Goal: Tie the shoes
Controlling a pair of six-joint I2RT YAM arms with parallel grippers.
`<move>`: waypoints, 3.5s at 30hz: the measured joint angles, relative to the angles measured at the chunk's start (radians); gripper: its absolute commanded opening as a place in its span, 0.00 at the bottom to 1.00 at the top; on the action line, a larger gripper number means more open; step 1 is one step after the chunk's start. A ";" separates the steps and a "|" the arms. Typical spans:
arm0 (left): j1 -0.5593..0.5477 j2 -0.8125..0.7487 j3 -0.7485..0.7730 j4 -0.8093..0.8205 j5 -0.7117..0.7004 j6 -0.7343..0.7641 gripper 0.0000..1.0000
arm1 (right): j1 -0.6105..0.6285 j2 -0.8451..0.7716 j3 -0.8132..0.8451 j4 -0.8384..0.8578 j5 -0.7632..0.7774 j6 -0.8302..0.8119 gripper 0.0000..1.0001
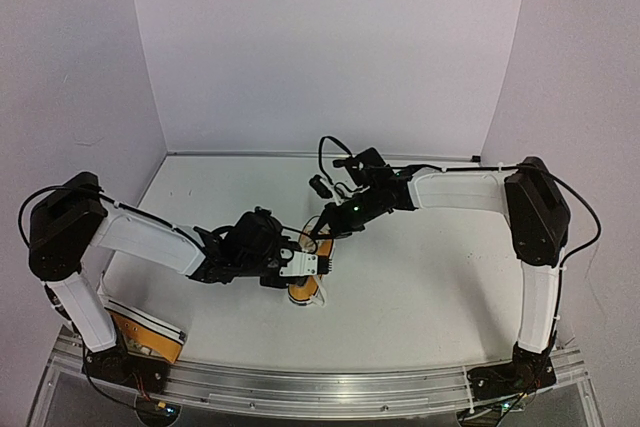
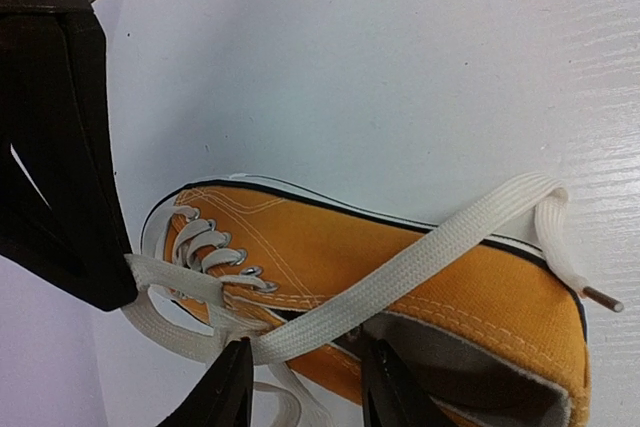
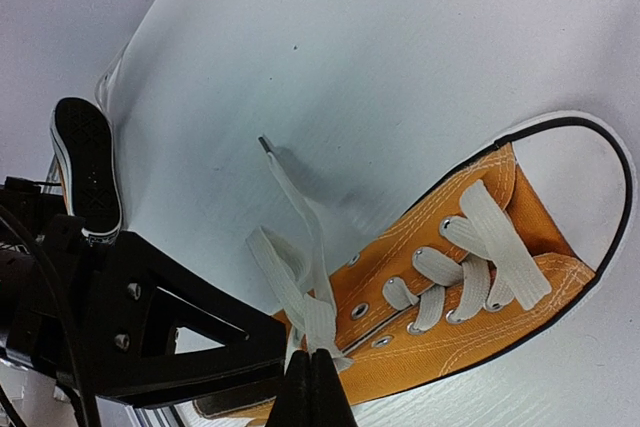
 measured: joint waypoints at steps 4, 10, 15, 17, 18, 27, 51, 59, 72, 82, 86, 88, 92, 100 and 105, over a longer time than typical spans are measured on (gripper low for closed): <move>0.000 0.023 0.014 0.022 -0.014 0.009 0.35 | 0.000 0.000 0.000 0.001 -0.003 0.000 0.00; -0.001 0.037 0.015 0.054 -0.018 0.011 0.14 | 0.000 0.000 0.000 0.002 -0.008 0.000 0.00; -0.002 0.037 0.013 0.069 -0.025 0.009 0.04 | 0.000 0.000 0.000 0.002 -0.010 0.000 0.00; -0.002 0.036 0.006 0.081 -0.026 0.003 0.02 | 0.000 0.000 0.000 0.002 -0.012 0.000 0.00; -0.002 0.033 -0.001 0.090 -0.027 0.000 0.01 | 0.000 0.000 0.000 0.002 -0.013 0.000 0.00; 0.009 -0.021 -0.075 0.159 -0.021 -0.066 0.00 | -0.001 0.000 -0.005 0.011 -0.016 0.008 0.00; 0.079 0.013 -0.104 0.383 0.131 -0.313 0.00 | -0.002 -0.016 -0.059 0.089 -0.043 0.051 0.00; 0.122 0.052 -0.115 0.456 0.148 -0.389 0.00 | -0.002 -0.029 -0.082 0.109 -0.050 0.065 0.00; 0.134 0.089 -0.143 0.574 0.260 -0.473 0.00 | -0.002 -0.030 -0.085 0.140 -0.065 0.090 0.00; 0.149 0.138 -0.145 0.641 0.284 -0.550 0.00 | -0.002 -0.030 -0.091 0.159 -0.073 0.095 0.00; 0.167 0.178 -0.145 0.688 0.286 -0.606 0.00 | -0.002 -0.030 -0.097 0.162 -0.082 0.095 0.00; 0.174 0.196 -0.145 0.717 0.289 -0.634 0.00 | -0.002 -0.030 -0.098 0.166 -0.087 0.096 0.00; 0.176 0.215 -0.145 0.774 0.309 -0.678 0.00 | -0.002 -0.030 -0.100 0.171 -0.097 0.101 0.00; 0.179 0.224 -0.159 0.870 0.375 -0.726 0.00 | -0.002 -0.030 -0.100 0.179 -0.096 0.106 0.00; 0.179 0.224 -0.168 0.881 0.415 -0.734 0.00 | -0.003 -0.030 -0.100 0.181 -0.091 0.109 0.00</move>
